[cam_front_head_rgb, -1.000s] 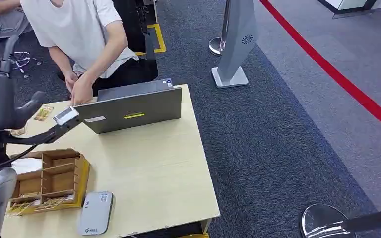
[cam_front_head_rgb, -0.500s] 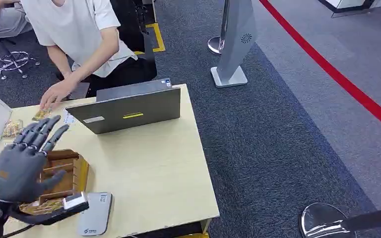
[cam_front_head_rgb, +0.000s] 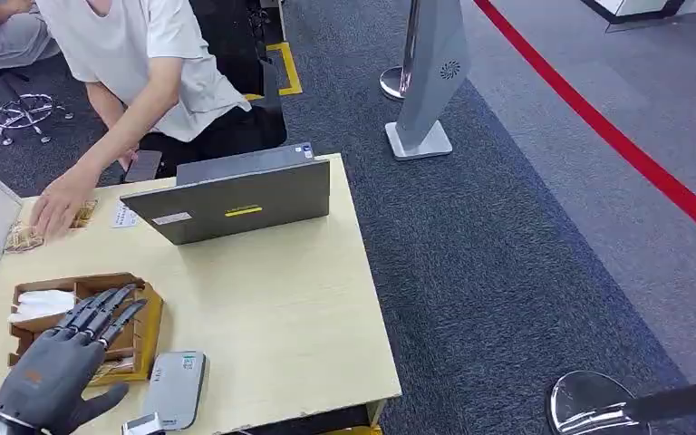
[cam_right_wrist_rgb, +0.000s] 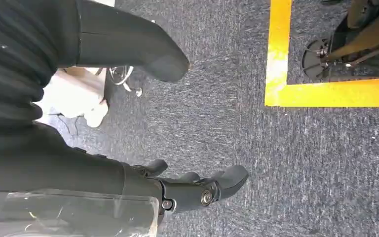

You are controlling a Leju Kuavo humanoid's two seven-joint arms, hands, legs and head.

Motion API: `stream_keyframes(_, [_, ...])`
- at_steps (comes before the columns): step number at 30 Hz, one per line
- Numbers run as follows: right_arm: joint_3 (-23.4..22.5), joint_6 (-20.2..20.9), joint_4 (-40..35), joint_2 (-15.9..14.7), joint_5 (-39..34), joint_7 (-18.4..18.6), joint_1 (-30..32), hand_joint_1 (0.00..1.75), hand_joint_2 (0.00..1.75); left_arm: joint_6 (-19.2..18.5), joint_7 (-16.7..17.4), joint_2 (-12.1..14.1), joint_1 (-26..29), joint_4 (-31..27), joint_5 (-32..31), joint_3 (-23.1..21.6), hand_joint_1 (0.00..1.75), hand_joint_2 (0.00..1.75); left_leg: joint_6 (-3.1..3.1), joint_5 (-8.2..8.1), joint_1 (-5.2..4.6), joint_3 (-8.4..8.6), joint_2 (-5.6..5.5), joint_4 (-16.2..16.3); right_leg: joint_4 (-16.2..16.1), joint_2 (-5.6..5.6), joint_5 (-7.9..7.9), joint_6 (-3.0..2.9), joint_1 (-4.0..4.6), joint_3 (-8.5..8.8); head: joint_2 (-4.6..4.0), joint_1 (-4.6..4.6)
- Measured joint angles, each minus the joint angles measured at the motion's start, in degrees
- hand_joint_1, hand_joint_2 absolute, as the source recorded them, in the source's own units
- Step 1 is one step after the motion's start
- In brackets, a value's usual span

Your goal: Pass the card to the sensor for recognition and then transmit it.

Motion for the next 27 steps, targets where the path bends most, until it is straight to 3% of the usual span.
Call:
stream_keyframes(8, [-1.0,0.5,-1.0,0.4,0.1,0.0,-0.1,0.00,1.75,1.2,2.1,-0.4,3.1,1.1,0.7,0.3,0.00,1.75,0.00,0.00,0.00,-0.03,-0.02,0.0,0.0,-0.01,-0.01,0.00,0.00,-0.01,0.00,0.00])
stream_keyframes(12, [-1.3,0.8,-1.6,0.7,0.1,-0.1,-0.1,0.00,1.75,3.6,6.3,-0.9,4.9,1.6,-1.7,0.8,0.00,1.75,0.00,0.00,0.00,-0.03,-0.02,0.0,0.0,-0.01,0.00,0.00,0.00,-0.01,0.00,0.00])
stream_keyframes(18, [-1.6,1.2,-2.6,1.3,0.1,-0.1,-0.1,0.00,1.75,4.5,8.8,-2.1,6.4,2.5,-2.5,1.3,0.00,1.75,0.00,0.00,0.00,-0.03,-0.03,0.0,0.0,-0.03,0.00,0.00,0.00,0.00,0.02,0.00])
stream_keyframes(23, [-1.9,1.8,-3.9,2.0,0.1,0.0,-0.1,0.00,1.75,7.6,13.6,-5.3,8.3,3.7,-3.9,2.2,0.00,1.75,0.00,0.00,0.00,-0.04,-0.04,0.0,0.0,-0.04,-0.01,0.00,0.00,-0.01,0.02,0.00])
stream_keyframes(27, [-1.9,2.5,-5.1,2.4,0.1,0.1,-0.1,0.00,1.75,8.2,15.1,-7.8,9.4,4.7,-4.3,3.0,0.00,1.75,0.00,0.00,-0.01,-0.04,-0.04,0.0,0.0,-0.04,-0.01,0.00,0.00,-0.01,0.02,0.00])
